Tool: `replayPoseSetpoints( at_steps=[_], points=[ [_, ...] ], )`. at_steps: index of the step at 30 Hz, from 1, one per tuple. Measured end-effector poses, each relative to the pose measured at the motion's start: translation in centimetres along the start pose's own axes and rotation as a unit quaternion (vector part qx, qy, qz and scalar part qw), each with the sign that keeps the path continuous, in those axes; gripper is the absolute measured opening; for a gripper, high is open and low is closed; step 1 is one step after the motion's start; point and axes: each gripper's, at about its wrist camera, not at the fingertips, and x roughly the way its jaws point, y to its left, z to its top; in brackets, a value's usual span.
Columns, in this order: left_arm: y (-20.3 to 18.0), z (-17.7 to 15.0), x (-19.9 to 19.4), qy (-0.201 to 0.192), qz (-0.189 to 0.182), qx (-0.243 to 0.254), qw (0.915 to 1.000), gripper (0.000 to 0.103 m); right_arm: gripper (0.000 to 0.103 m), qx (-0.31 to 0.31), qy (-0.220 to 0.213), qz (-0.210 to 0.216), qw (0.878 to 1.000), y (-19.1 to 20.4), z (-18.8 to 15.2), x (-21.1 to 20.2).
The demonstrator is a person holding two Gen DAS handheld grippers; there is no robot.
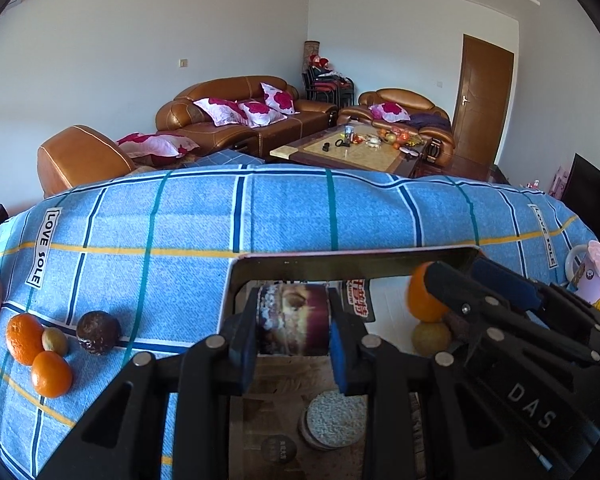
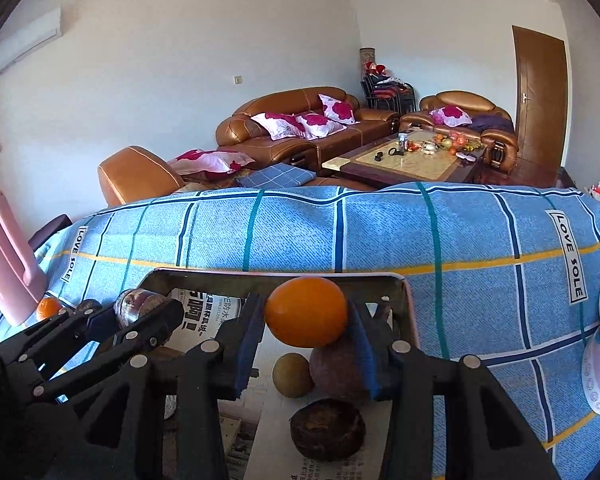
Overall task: Organize fruits
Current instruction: 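Lower both items into the pink tin and open both tools, then withdraw both open tools from the tin toward the remaining oranges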
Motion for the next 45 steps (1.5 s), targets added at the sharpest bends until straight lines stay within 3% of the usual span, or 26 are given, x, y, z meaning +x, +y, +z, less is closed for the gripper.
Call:
replayPoseSetpoints(
  at_steps=[6,11,15,16,18,19,20,23,26,30,33,35,45],
  points=[
    [-0.1,0.0,0.0,-0.003,0.000,0.007,1.0000,0.031,0.053,0.032,-0.018,0.033,0.999,-0.8,-0.2,-0.9],
    [-0.2,0.0,0.2,0.002,0.003,0.007,1.0000,0.032,0.054,0.040,-0.068,-0.015,0.997,-1.3,-0.3,-3.2],
    [-0.6,-0.1,-0.1,-0.003,0.004,0.012,0.9999,0.033,0.063,0.052,-0.078,-0.039,0.995,-1.8,-0.3,-3.6],
    [-0.7,-0.2,-0.2,-0.007,0.004,0.016,0.9998,0.037,0.063,0.054,-0.078,-0.044,0.995,-1.9,-0.3,-3.6],
    [-1.0,-0.2,-0.5,-0.014,0.012,0.021,0.9996,0.057,0.063,0.056,-0.082,-0.048,0.994,-2.1,-0.3,-3.8],
    [-1.1,-0.3,-0.7,-0.019,0.017,0.023,0.9994,0.075,0.063,0.057,-0.083,-0.049,0.994,-2.2,-0.3,-3.9],
    [-1.2,-0.3,-1.0,-0.026,0.021,0.023,0.9992,0.085,0.063,0.057,-0.083,-0.050,0.994,-2.3,-0.4,-4.0],
    [-1.2,-0.6,-2.1,-0.053,0.023,0.021,0.9981,0.098,0.063,0.057,-0.079,-0.056,0.994,-2.4,-0.5,-4.1],
    [-1.4,-0.9,-3.1,-0.077,0.031,0.024,0.9963,0.100,0.063,0.050,-0.085,-0.075,0.992,-2.2,-0.6,-4.4],
    [-1.1,-1.1,-4.0,-0.097,0.047,0.021,0.9940,0.103,0.064,0.036,-0.133,-0.112,0.984,-1.7,-0.9,-5.9],
    [-0.9,-1.2,-4.3,-0.097,0.057,0.019,0.9934,0.103,0.077,0.028,-0.157,-0.136,0.978,-1.3,-1.1,-6.6],
    [-1.0,-1.4,-4.5,-0.095,0.059,0.020,0.9935,0.103,0.078,0.026,-0.167,-0.142,0.975,-1.1,-1.2,-7.2],
    [-1.0,-2.9,-6.7,-0.124,0.080,0.028,0.9887,0.103,0.079,0.018,-0.172,-0.159,0.972,-0.1,-2.7,-9.5]
  ],
)
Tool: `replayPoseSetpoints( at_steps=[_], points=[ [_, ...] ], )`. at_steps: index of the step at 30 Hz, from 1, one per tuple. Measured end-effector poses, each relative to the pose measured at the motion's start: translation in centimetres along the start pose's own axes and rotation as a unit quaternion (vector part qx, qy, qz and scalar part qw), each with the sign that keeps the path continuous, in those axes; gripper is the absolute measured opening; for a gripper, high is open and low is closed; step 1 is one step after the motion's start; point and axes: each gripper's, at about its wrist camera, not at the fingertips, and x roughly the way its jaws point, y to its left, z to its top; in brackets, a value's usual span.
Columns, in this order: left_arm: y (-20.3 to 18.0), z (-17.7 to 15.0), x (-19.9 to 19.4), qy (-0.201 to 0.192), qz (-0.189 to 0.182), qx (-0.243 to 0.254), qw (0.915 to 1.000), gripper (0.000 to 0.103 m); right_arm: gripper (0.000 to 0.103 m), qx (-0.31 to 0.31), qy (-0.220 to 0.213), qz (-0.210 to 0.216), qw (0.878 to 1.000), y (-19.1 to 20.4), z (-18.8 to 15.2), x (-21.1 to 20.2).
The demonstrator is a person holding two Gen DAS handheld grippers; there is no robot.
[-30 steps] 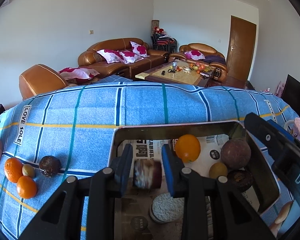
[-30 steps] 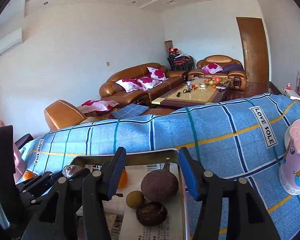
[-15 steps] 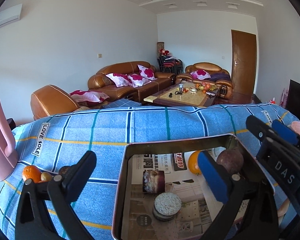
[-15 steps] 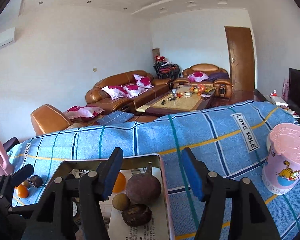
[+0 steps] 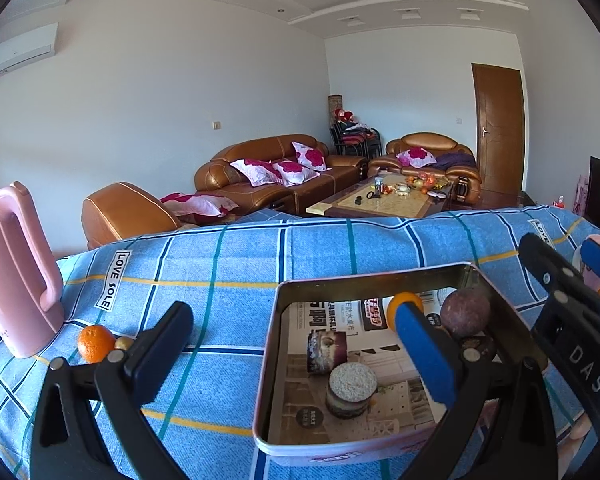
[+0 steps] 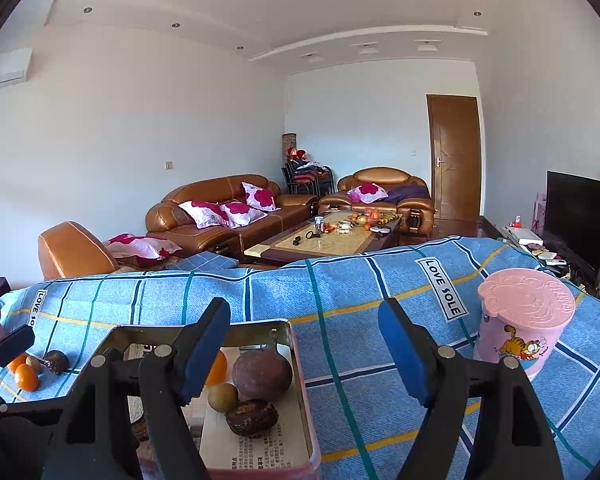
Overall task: Organize fruits
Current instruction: 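Withdraw both open tools from the tin toward the remaining oranges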
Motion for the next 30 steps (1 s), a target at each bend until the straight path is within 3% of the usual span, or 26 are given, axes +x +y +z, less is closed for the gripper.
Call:
replayPoseSetpoints(
  at_steps=[19,30],
  points=[
    [3.0,-1.4,-2.5,0.003,-0.008,-0.036,0.9993,0.103,0.080,-0.014,0.001,0.000,1.000,0.8,-0.7,-2.9],
    [5.1,-1.9,-2.9,0.011,0.000,-0.019,0.9997,0.103,0.080,-0.003,0.020,-0.008,1.000,2.3,-1.4,-3.8]
  ],
)
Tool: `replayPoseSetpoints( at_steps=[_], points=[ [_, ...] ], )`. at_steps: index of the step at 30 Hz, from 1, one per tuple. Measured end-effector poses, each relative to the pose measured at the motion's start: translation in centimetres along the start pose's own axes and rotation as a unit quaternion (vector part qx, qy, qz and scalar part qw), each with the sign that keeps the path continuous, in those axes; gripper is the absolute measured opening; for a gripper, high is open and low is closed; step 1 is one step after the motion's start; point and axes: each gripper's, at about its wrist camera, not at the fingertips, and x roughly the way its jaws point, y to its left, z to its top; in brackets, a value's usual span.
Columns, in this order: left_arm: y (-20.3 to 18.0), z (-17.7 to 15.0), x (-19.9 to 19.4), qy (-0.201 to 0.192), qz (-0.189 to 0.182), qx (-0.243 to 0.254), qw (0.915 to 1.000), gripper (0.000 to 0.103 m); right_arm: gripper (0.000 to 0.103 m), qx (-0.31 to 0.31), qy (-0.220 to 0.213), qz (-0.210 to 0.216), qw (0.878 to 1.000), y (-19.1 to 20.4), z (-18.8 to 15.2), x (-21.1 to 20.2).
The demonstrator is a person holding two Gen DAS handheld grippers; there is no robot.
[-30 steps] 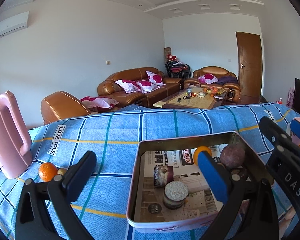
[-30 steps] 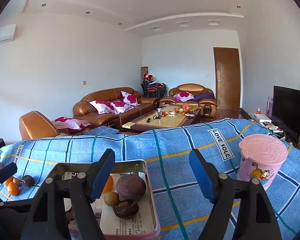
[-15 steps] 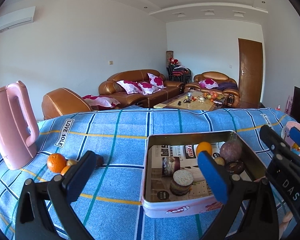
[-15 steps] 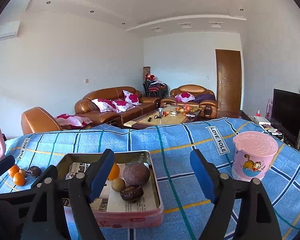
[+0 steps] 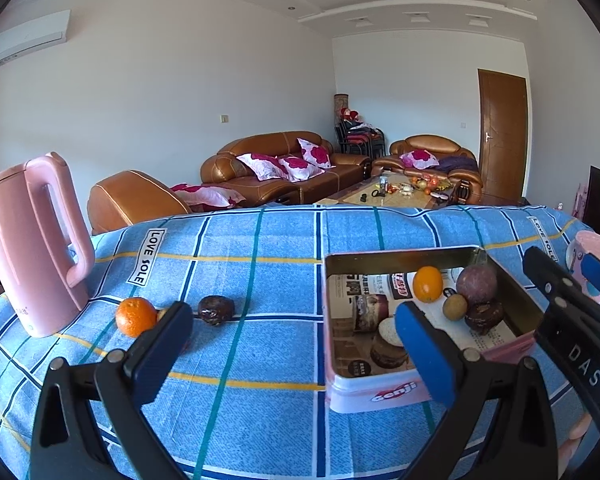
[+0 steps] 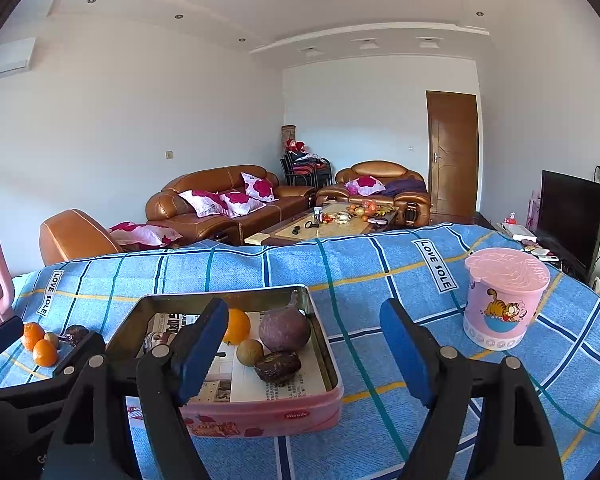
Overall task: Organize fruits
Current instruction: 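Withdraw both open tools from the tin toward the remaining oranges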
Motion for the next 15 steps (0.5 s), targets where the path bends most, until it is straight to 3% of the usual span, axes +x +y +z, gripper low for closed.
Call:
replayPoseSetpoints(
  at_steps=[15],
  points=[
    [6.9,0.2,1.8,0.011,0.054,0.020,0.9983,0.103,0.080,-0.015,0.012,0.052,0.998,7.9,-0.6,-0.1]
  ],
)
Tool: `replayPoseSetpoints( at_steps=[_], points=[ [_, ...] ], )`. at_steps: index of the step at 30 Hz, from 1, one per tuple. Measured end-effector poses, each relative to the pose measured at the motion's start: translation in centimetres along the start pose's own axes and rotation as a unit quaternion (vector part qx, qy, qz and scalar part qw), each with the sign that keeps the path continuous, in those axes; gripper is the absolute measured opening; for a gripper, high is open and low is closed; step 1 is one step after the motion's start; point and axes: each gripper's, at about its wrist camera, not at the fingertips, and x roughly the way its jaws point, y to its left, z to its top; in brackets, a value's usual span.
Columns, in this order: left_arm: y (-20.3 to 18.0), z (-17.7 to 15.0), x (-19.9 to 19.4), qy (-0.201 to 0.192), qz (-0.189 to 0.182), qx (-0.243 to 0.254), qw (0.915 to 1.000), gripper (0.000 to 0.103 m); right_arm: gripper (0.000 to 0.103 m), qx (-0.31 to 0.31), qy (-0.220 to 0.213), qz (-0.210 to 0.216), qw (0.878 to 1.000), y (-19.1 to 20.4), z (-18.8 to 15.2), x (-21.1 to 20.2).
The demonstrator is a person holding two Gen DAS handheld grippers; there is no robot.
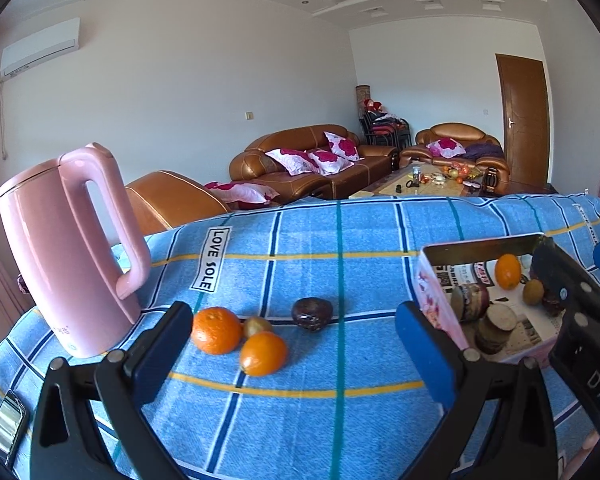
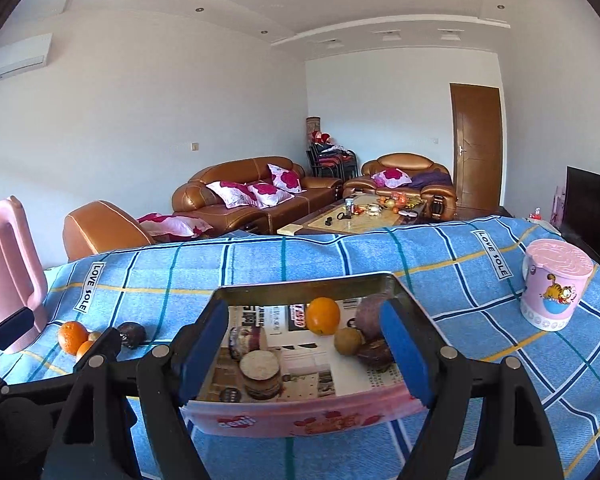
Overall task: Organize fruits
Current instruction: 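Withdraw both open tools from the tin toward the remaining oranges, then grasp an orange with the left tool while the right tool grasps another orange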
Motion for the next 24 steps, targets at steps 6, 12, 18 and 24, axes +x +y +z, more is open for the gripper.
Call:
replayPoseSetpoints(
  at_steps=[6,12,18,24],
  points=[
    [3.0,0.1,1.4,0.013,0.009,-0.025,0.9996,0.103,0.080,-0.008,0.002,0.021,1.000,2.9,-0.1,0.4],
    [5.5,0.1,2.7,0.026,0.016,-0.046,0.9985,0.103,0.080,-0.012,0.011,0.036,0.999,5.2,-0.1,1.2],
    [9.4,-0.3,4.9,0.064,0.040,-0.090,0.9931,0.103,0.080,-0.018,0.021,0.055,0.998,7.1,0.0,2.0],
    [13.6,-0.9,6.8,0.103,0.125,-0.105,0.9812,0.103,0.080,-0.028,0.051,0.078,0.995,9.1,-0.1,3.5]
  ],
)
